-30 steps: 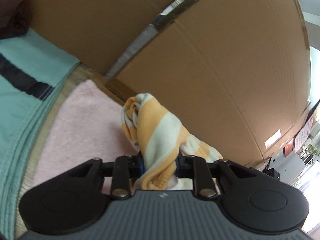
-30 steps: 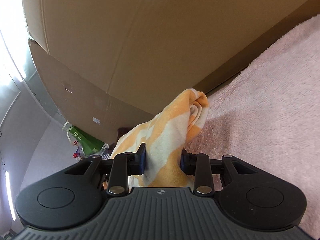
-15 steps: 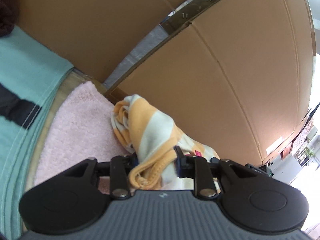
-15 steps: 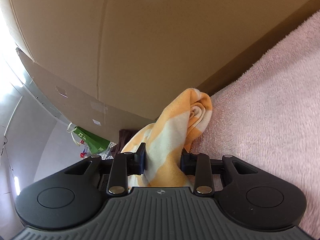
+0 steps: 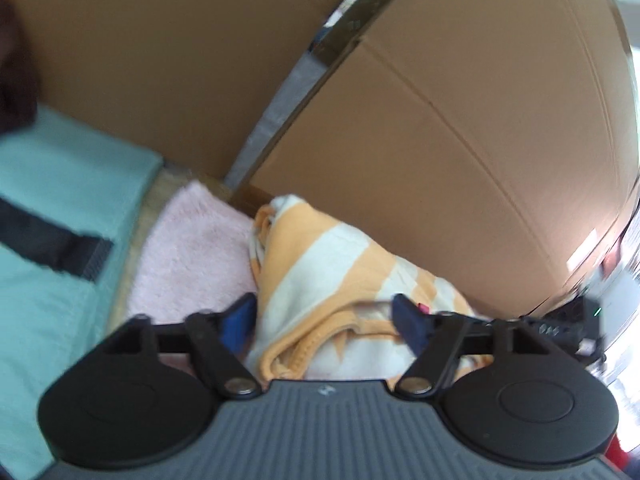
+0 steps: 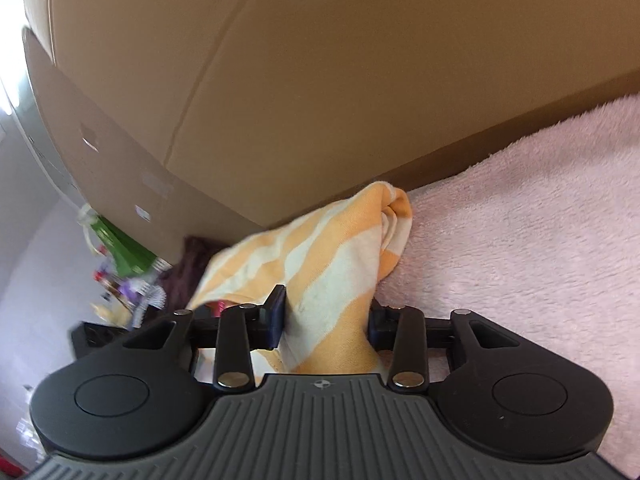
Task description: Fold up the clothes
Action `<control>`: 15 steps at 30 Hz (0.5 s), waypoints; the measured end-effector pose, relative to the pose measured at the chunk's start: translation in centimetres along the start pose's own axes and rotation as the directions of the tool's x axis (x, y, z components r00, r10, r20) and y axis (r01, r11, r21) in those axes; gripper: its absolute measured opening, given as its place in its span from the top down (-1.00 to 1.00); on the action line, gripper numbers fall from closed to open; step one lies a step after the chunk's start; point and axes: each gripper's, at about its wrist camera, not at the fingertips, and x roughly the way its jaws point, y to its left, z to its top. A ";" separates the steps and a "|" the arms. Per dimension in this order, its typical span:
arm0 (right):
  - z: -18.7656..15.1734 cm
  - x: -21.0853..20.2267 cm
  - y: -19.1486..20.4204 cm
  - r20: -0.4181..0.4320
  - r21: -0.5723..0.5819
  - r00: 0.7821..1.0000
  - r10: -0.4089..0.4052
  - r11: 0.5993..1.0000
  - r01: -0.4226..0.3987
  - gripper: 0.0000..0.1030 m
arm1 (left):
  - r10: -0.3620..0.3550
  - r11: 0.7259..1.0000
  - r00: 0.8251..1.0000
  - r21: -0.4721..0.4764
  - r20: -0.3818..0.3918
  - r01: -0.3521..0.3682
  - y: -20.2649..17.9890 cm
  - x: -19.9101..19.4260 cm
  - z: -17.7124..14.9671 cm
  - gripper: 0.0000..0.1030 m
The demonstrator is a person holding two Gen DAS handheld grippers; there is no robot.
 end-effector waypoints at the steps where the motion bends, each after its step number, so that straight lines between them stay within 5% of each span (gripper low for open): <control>1: 0.2 -0.5 0.0 0.005 -0.016 1.000 -0.027 1.000 0.027 0.10 | 0.027 0.999 0.999 0.040 0.030 -0.028 -0.3 -0.7 0.0 -0.65; 4: 0.5 -2.4 0.0 0.047 -0.068 0.994 -0.099 0.992 0.102 0.09 | 0.068 0.991 0.986 0.104 0.151 -0.085 -1.4 -2.4 0.2 -0.45; 6: 0.4 -3.7 0.5 0.116 -0.117 0.984 -0.137 0.982 0.150 0.20 | -0.043 0.989 0.976 0.145 0.213 0.012 -2.4 -3.1 0.9 -0.27; 8: 0.4 -4.1 1.3 0.173 -0.177 0.973 -0.155 0.966 0.186 0.35 | -0.077 0.972 0.980 0.234 0.185 0.033 -4.9 -2.2 1.3 -0.06; 12: 0.1 -1.8 3.2 0.162 -0.322 0.972 -0.170 0.922 0.215 0.61 | 0.018 0.951 0.999 0.307 0.042 -0.030 -6.9 2.5 0.6 0.39; 15: -0.7 1.7 4.0 0.103 -0.382 0.969 -0.224 0.891 0.247 0.62 | 0.030 0.971 0.999 0.239 -0.043 -0.019 -5.5 4.1 0.1 0.32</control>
